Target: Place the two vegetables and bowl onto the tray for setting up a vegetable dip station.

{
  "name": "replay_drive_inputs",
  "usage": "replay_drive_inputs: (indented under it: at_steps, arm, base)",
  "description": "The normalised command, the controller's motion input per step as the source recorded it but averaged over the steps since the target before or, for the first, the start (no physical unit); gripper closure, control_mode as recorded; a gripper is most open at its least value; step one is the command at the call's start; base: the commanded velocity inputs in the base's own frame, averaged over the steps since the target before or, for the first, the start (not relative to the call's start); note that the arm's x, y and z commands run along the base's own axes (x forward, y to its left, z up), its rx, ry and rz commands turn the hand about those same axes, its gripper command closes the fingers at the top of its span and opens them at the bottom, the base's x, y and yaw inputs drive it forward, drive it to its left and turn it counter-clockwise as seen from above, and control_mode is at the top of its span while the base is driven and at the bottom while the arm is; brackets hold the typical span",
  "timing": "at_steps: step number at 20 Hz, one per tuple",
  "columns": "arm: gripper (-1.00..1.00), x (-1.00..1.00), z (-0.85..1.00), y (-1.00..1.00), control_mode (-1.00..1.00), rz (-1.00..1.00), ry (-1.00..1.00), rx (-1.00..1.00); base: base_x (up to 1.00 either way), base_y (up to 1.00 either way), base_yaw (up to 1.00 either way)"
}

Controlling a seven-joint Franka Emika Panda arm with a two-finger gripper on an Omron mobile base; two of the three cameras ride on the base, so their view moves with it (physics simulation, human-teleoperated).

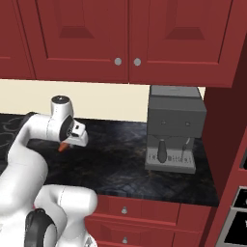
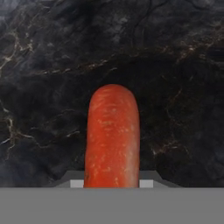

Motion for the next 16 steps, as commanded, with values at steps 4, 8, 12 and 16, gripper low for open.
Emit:
replay_drive_inputs:
  at_steps: [4,8,12,16]
  arm:
    - [1.0,-0.38,0.19,0.07,-1.0,0.0,0.0,-0.04]
    - [1.0,-0.28,0.12,0.07,-1.0,0.0,0.0,-0.04]
    - [1.0,-0.1,0.03,0.05,-1.0,0.01,-0.01,-0.01]
    - [1.0,0.0,0.0,0.0,-1.0,0.0,0.0,0.0]
  base:
    - [0.0,0.0,0.0]
    - [0.0,0.0,0.0]
    - [0.0,0.0,0.0]
    - [0.0,0.0,0.0]
